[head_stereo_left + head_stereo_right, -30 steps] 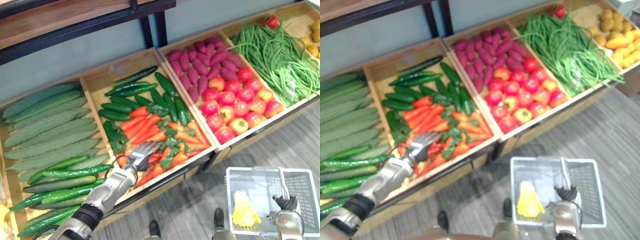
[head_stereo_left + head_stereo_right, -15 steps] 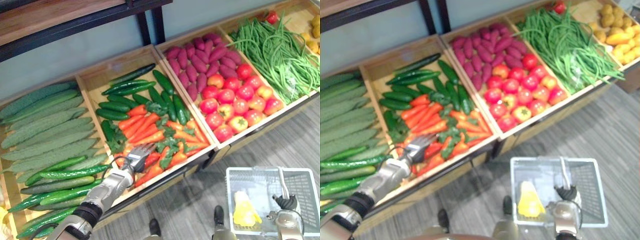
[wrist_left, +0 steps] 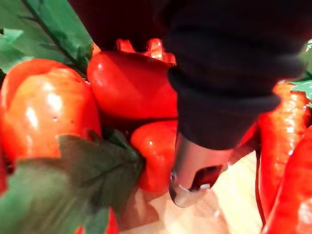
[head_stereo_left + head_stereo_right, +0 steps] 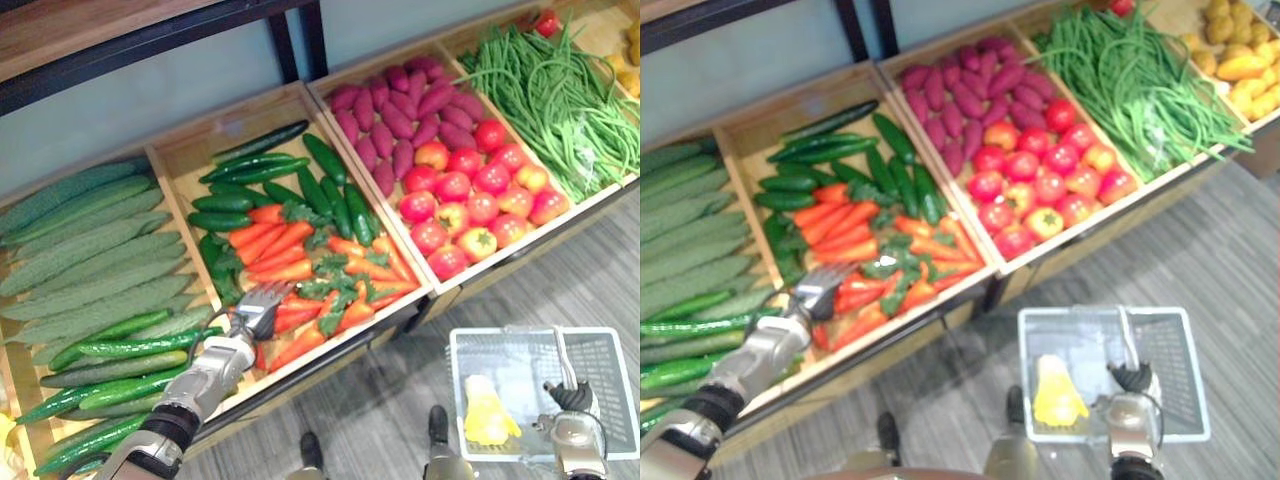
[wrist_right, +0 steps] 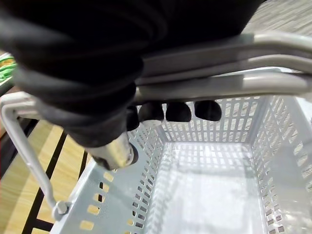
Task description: Pick vegetable in the basket
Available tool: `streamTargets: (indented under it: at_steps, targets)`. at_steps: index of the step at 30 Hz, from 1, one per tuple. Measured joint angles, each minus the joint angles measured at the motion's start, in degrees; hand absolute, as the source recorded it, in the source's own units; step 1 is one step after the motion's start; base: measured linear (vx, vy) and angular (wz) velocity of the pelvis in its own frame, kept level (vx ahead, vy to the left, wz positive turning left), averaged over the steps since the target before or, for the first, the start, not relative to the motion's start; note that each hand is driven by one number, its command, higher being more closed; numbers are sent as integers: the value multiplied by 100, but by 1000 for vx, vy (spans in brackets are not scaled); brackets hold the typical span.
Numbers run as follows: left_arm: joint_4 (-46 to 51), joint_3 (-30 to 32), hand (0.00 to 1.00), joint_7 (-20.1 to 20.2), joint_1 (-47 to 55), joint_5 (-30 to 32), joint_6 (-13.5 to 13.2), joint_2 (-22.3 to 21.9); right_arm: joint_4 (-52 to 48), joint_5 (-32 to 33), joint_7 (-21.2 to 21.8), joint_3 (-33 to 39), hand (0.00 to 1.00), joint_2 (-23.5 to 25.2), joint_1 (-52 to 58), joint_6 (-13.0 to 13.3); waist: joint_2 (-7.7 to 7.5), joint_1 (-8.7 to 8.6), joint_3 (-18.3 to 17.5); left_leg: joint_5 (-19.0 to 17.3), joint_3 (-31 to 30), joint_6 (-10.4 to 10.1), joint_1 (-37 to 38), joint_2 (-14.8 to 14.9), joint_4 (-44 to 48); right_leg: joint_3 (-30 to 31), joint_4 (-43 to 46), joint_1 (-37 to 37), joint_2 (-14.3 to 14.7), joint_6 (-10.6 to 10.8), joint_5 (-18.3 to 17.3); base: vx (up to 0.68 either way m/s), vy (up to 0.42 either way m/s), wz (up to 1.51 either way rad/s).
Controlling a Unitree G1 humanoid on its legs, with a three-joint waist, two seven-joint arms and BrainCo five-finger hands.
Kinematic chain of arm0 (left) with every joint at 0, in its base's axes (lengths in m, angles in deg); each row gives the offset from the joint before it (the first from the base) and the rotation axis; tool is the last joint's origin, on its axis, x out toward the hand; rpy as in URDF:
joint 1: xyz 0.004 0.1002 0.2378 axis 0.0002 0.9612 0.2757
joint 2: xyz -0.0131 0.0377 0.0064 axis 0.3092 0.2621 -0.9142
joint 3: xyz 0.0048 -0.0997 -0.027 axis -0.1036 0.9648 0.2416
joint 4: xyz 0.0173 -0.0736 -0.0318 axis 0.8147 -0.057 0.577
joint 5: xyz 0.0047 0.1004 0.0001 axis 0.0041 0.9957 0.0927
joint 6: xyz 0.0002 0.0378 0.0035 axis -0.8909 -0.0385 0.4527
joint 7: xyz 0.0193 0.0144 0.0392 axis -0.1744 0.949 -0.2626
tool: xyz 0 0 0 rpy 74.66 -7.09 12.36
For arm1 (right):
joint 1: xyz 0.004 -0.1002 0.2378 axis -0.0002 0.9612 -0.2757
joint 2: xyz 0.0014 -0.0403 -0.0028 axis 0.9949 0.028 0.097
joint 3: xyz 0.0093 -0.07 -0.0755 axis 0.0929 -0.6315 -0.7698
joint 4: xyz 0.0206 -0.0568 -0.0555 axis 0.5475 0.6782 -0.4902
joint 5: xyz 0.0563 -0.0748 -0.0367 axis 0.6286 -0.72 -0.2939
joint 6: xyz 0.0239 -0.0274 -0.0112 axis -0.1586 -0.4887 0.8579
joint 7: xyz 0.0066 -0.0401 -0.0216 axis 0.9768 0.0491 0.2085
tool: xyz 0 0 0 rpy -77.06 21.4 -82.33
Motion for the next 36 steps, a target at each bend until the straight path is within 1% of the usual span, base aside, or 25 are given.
streamTargets:
  at_steps: [2, 5, 8, 12, 20, 23, 26, 27, 28, 31, 35, 36]
  targets:
    - [-1, 156, 100, -15, -10, -1, 0, -77, 0, 0, 0, 0, 100, 0, -25, 0, 0, -19, 15, 0, -8, 0, -8, 1, 8, -2, 2, 0, 0, 0, 0, 0, 0, 0]
    - [-16, 255, 100, -8, -7, -2, 7, -96, 16, -4, 1, -3, 100, 0, -86, -2, -5, -103, 18, 0, -23, 0, -24, 2, 18, -13, 2, 0, 1, 0, 0, 0, 0, 0]
    - [-15, 281, 100, -6, -8, -4, 7, -97, 26, -11, 1, -2, 100, 0, -98, -12, -5, -109, 38, -1, -22, -1, -24, 3, 28, -7, 3, 0, 2, 0, 0, 0, 0, 0]
    - [19, 365, 100, 13, -9, -4, 0, -104, 32, -207, 3, -3, 100, 0, -114, -17, -7, -118, 109, -1, -21, -1, -21, 7, 43, 5, 12, 1, 6, 0, 0, 0, 0, 0]
    - [111, 437, 100, 39, 42, -12, 2, -104, 38, -208, 3, -2, 100, -1, -116, -21, -12, -131, 113, -1, -21, -1, -16, 6, 42, 6, 11, 4, 7, 0, 0, 0, 0, 0]
    - [236, 534, 100, 116, 109, -30, 7, -103, 38, -207, 4, -2, 100, 0, -119, -21, -13, -135, 113, -1, -21, -1, 2, 5, 39, 5, 11, 18, 7, 0, 0, 0, 0, 0]
    - [463, 763, 100, 201, 246, -98, 50, -97, 37, -207, 5, 0, 100, -1, -105, -23, -12, -137, 112, -1, -35, -1, 24, 4, 39, -7, 10, 50, 6, 0, 0, -3, 2, 4]
    - [933, 993, 100, 202, 471, -102, 103, 186, 36, -209, 13, 0, 100, 0, -40, -29, -15, -107, 107, 5, -102, 7, 50, -5, 47, -75, 6, 133, -10, 0, -1, -13, 9, 14]
    - [1015, 1093, 100, 202, 529, -103, 111, 216, 34, -209, 14, 0, 100, 0, -25, -29, -14, -102, 107, 9, -107, 13, 51, -12, 48, -78, 8, 136, -17, 0, -1, -17, 12, 14]
    - [1101, 1107, 100, 203, 538, -103, 116, 311, 30, -209, 15, 0, 100, 0, 12, -29, -14, -98, 101, 16, -129, 22, 56, -21, 49, -96, 15, 154, -28, -1, 0, -5, 4, 2]
    - [1202, 1110, 100, 205, 552, -103, 109, 314, 28, -209, 16, 1, 100, 0, 59, -29, -13, -99, 97, 18, -159, 25, 92, -25, 47, -123, 7, 219, -33, -1, -1, 6, 2, 3]
    - [1260, 1113, 0, 206, 568, -103, 104, 316, 28, -209, 18, 1, 100, 0, 84, -29, -12, -94, 96, 18, -158, 25, 135, -25, 38, -126, 1, 260, -32, -1, -1, 0, 0, 0]
